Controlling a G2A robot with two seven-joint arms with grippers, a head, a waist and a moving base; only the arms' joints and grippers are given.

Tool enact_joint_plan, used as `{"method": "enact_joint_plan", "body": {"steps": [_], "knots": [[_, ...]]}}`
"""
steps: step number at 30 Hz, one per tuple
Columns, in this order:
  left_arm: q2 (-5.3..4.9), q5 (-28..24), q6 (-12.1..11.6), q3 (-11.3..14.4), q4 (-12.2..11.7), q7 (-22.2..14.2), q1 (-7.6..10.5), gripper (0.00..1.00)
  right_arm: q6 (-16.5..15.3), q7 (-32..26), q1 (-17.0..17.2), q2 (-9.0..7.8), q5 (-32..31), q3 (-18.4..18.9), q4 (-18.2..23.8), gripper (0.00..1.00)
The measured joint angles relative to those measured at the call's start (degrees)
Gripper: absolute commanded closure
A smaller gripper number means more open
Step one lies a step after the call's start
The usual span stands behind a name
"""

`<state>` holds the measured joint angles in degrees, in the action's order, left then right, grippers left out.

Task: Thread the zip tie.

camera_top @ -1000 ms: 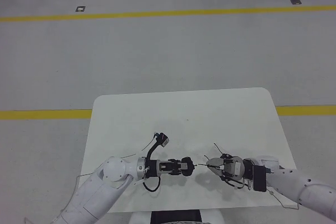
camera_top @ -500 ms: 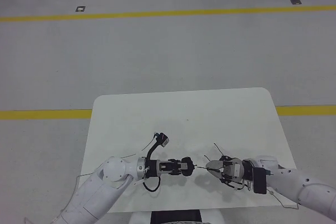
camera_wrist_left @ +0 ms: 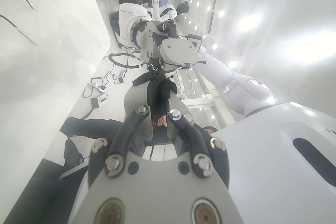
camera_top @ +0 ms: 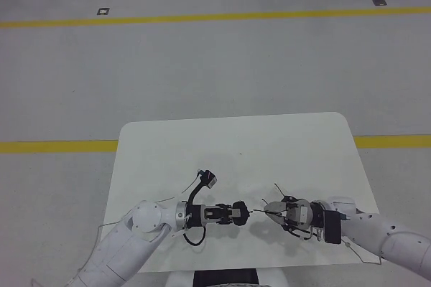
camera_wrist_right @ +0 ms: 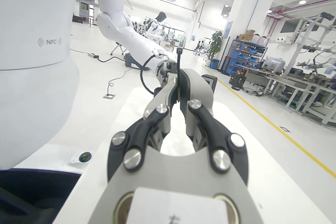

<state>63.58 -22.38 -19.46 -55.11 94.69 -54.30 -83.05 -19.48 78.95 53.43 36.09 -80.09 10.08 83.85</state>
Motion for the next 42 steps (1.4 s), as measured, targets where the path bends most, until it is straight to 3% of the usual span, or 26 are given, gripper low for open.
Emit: {"method": "enact_joint_plan", "body": {"steps": [42], "knots": [[0.00,0.00,0.00,0.00,0.00,0.00,0.00,1.00,0.00,0.69,-0.23,0.39,-0.66,-0.34,-0.35,1.00]]}}
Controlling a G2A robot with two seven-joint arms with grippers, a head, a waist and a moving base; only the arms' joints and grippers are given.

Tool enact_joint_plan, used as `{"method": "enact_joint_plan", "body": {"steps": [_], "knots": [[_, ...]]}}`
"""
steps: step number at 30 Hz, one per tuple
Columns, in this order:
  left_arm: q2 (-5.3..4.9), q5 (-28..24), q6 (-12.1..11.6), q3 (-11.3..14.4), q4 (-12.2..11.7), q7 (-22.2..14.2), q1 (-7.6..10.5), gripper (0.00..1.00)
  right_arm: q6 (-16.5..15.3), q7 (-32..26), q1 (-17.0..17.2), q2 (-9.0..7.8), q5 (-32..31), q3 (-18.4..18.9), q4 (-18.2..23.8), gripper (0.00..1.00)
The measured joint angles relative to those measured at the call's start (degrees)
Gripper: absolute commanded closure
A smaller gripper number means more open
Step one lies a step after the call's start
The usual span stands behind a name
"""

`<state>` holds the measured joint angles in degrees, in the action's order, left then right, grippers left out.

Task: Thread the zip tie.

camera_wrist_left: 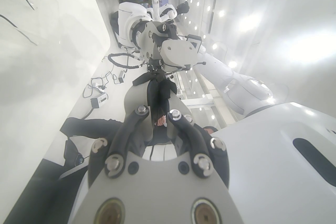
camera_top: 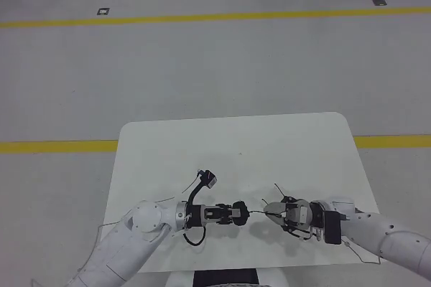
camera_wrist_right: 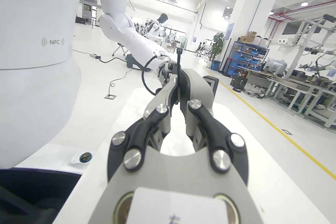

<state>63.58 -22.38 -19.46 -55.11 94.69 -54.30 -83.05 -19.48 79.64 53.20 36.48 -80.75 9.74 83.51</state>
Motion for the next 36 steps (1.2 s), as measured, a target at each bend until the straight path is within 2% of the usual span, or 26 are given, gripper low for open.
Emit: {"method": "enact_joint_plan", "body": {"steps": [25,36], "knots": [[0.00,0.00,0.00,0.00,0.00,0.00,0.00,1.00,0.00,-0.81,0.93,0.40,-0.36,0.00,-2.29,1.00],[0.00,0.00,0.00,0.00,0.00,0.00,0.00,1.00,0.00,-1.41,1.02,0.44,-0.77,0.00,-1.58,1.00]]}}
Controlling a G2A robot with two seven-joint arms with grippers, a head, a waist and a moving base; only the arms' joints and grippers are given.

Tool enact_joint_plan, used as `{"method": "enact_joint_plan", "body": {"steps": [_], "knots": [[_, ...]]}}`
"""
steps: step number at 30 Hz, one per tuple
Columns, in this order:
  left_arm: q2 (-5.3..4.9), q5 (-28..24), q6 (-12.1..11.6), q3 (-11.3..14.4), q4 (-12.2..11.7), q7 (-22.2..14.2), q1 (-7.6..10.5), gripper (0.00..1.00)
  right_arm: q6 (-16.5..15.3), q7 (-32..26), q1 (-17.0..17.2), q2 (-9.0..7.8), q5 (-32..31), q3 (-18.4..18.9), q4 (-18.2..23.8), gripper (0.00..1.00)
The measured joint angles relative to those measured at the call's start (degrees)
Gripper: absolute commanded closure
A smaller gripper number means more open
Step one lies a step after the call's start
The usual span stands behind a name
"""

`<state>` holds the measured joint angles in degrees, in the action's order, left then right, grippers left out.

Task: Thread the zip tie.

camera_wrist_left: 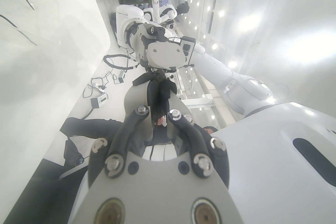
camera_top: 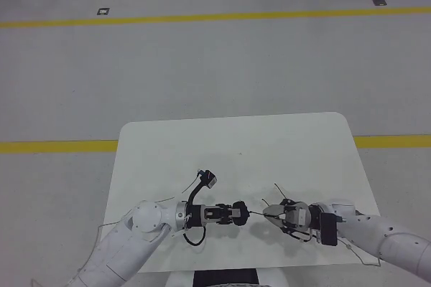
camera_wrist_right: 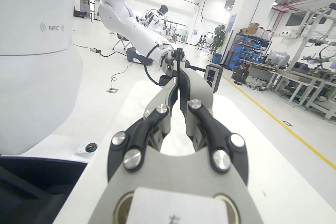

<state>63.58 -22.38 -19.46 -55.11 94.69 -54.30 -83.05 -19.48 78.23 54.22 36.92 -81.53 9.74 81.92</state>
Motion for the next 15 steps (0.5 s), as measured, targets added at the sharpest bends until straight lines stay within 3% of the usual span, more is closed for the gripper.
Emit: {"method": "enact_joint_plan", "body": {"steps": [15], "knots": [[0.00,0.00,0.00,0.00,0.00,0.00,0.00,1.00,0.00,-1.95,-0.04,1.40,0.39,0.00,0.23,1.00]]}}
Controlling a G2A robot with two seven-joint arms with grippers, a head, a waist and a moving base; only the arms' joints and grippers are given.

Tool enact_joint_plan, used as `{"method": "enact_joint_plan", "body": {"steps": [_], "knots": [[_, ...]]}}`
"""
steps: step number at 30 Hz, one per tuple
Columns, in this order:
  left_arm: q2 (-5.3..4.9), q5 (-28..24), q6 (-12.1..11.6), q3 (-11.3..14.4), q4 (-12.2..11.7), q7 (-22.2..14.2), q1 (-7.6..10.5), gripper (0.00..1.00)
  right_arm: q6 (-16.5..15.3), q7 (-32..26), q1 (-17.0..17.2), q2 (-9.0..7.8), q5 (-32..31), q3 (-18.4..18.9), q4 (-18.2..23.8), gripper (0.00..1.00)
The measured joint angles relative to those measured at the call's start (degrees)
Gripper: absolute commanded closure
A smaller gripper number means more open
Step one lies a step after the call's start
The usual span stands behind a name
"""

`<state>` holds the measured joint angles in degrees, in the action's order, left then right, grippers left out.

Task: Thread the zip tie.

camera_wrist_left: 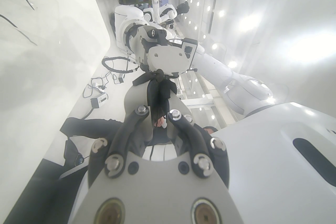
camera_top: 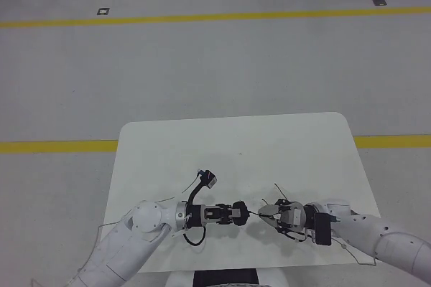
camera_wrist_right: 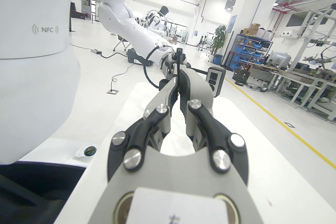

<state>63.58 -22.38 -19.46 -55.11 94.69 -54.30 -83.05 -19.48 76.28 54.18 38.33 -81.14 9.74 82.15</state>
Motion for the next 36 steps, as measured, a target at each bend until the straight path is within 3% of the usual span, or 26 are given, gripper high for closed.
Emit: {"method": "enact_joint_plan", "body": {"steps": [36], "knots": [[0.00,0.00,0.00,0.00,0.00,0.00,0.00,1.00,0.00,0.87,0.89,2.76,1.85,0.00,-2.80,1.00]]}}
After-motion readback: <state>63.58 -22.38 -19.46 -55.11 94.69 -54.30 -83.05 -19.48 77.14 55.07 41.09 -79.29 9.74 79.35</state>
